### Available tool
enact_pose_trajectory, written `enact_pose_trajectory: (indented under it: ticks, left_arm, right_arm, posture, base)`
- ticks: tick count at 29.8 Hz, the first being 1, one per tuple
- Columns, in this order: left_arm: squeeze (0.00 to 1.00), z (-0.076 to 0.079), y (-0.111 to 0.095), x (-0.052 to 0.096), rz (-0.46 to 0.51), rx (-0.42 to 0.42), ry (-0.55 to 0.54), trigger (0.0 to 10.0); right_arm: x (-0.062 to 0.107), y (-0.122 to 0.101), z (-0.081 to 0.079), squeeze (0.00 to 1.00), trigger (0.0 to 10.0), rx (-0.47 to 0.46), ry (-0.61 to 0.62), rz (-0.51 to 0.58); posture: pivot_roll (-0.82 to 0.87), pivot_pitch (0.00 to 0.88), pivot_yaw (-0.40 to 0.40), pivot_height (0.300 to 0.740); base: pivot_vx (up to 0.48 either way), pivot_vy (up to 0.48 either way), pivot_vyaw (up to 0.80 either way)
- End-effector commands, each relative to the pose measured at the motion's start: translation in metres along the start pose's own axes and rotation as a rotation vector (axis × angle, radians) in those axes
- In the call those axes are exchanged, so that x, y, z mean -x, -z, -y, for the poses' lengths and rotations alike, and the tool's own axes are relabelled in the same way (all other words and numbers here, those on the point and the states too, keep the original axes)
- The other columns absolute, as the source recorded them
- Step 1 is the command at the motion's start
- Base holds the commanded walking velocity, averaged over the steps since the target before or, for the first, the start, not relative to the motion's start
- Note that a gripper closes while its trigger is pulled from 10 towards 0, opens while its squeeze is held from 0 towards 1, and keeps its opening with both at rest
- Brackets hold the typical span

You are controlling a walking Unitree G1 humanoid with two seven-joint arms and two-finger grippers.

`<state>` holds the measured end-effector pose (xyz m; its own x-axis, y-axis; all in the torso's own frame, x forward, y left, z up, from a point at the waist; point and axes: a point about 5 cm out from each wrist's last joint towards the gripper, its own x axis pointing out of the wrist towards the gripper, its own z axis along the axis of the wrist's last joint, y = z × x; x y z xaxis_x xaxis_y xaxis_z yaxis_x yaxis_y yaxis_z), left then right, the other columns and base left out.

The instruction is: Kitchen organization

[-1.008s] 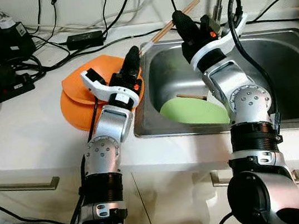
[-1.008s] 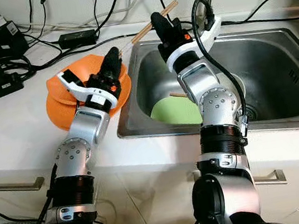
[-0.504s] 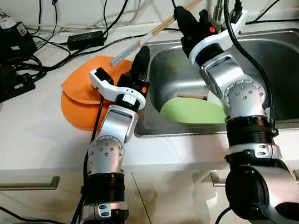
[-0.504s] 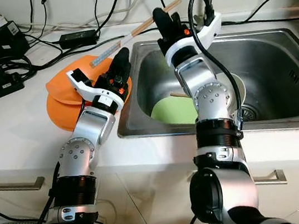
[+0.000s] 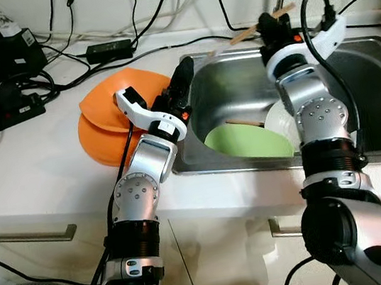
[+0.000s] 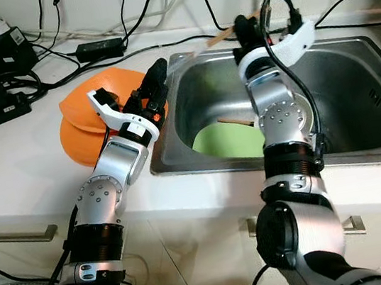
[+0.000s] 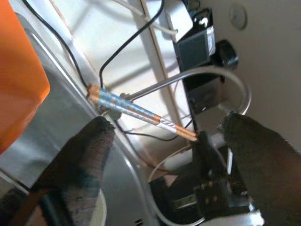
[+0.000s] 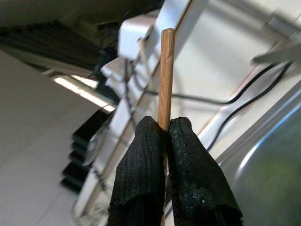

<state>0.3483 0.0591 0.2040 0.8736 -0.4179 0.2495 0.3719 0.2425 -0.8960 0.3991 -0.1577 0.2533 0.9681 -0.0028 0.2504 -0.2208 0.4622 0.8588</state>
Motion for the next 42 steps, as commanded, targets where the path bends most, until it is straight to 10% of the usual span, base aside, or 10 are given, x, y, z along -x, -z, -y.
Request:
enact_pose_trajectory:
  ticks: [1,10,12,13,24,25,29,30,32,42]
  left_arm:
    - [1.0,0.018,0.025,-0.007,-0.033,0.031,0.057,10.0]
    - [1.0,0.033,0.004,-0.005,0.026,-0.095,0.08,10.0]
    - [0.59,0.036,-0.001,-0.004,0.043,-0.117,0.085,10.0]
    - [0.5,0.039,-0.004,-0.004,0.055,-0.131,0.086,10.0]
    - [0.45,0.055,-0.029,0.013,0.092,-0.519,0.071,10.0]
    - [0.09,0.053,-0.032,0.022,0.084,-0.622,0.046,10.0]
    - [0.0,0.049,-0.033,0.03,0.059,-0.678,0.015,10.0]
    - [0.0,0.044,-0.033,0.036,0.033,-0.716,-0.006,10.0]
    - [0.0,0.036,-0.034,0.049,-0.019,-0.826,-0.034,10.0]
    - [0.0,0.014,-0.037,0.085,-0.113,-1.021,-0.144,10.0]
  right_arm:
    - [-0.003,-0.005,-0.003,0.0,0.0,0.034,0.01,0.024]
    - [-0.004,-0.017,0.011,0.0,0.0,0.156,0.071,0.054]
    - [-0.004,-0.016,0.014,0.0,5.2,0.191,0.086,0.043]
    - [-0.003,-0.016,0.016,0.0,9.6,0.219,0.097,0.036]
    - [0.009,-0.009,0.057,0.0,10.0,0.36,0.299,-0.03]
    - [0.013,-0.006,0.065,0.0,10.0,0.383,0.335,-0.055]
    - [0.015,-0.004,0.069,0.0,10.0,0.377,0.349,-0.068]
    - [0.016,-0.003,0.07,0.49,10.0,0.383,0.352,-0.076]
    - [0.017,-0.001,0.072,1.0,10.0,0.393,0.355,-0.089]
    - [0.018,0.007,0.073,1.0,10.0,0.424,0.337,-0.126]
  posture:
    - [-0.08,0.0,0.063,0.74]
    - [-0.08,0.0,0.058,0.74]
    - [-0.08,0.0,0.058,0.74]
    - [-0.08,0.0,0.058,0.74]
    - [-0.07,0.006,0.051,0.74]
    - [-0.06,0.011,0.048,0.74]
    - [-0.05,0.013,0.044,0.74]
    - [-0.05,0.013,0.042,0.74]
    - [-0.04,0.013,0.039,0.74]
    - [-0.02,0.012,0.033,0.74]
  base:
    - [0.0,0.0,0.0]
    - [0.0,0.0,0.0]
    - [0.0,0.0,0.0]
    - [0.0,0.0,0.0]
    - [0.0,0.0,0.0]
    - [0.0,0.0,0.0]
    - [0.0,0.0,0.0]
    - [0.0,0.0,0.0]
    - [0.0,0.0,0.0]
    - [0.0,0.0,0.0]
